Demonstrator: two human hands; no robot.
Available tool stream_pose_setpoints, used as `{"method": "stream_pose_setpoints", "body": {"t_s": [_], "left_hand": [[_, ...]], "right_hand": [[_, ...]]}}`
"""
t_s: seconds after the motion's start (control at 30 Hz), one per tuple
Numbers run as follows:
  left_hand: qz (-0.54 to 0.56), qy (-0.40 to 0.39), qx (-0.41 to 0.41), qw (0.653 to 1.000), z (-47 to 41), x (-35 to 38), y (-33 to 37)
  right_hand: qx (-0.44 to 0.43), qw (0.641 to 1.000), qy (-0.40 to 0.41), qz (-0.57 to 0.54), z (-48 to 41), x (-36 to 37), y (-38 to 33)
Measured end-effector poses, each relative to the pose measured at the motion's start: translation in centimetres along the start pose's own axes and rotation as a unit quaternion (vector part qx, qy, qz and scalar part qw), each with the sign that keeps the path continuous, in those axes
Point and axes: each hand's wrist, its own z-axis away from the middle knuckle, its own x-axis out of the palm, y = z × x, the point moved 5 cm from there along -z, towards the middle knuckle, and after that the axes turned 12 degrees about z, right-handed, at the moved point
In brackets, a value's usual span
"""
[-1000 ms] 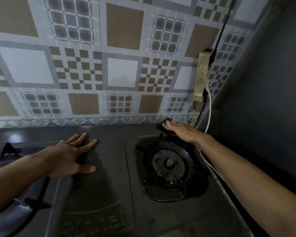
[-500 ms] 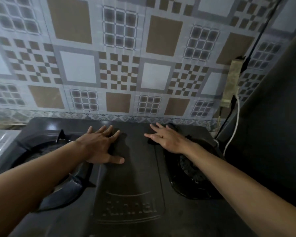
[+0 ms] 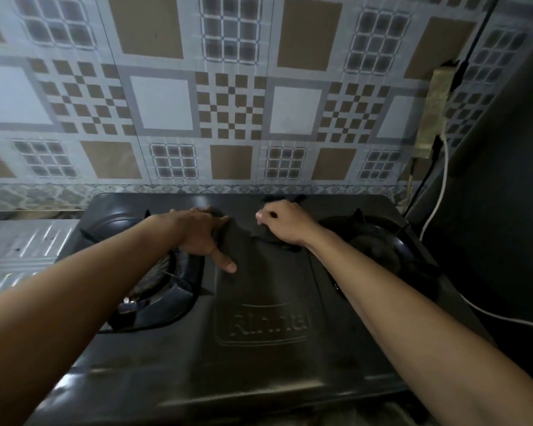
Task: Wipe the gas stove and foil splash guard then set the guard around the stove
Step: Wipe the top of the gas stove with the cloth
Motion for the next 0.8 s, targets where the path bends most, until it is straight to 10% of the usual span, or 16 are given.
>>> {"method": "stream_pose_setpoints", "body": {"t_s": [0.8], "left_hand": [[-0.038, 0.001, 0.019, 0.999, -0.6, 1.3, -1.6]], "right_hand": [[0.077, 0.990, -0.027, 0.113, 5.4, 5.0, -4.5]]}}
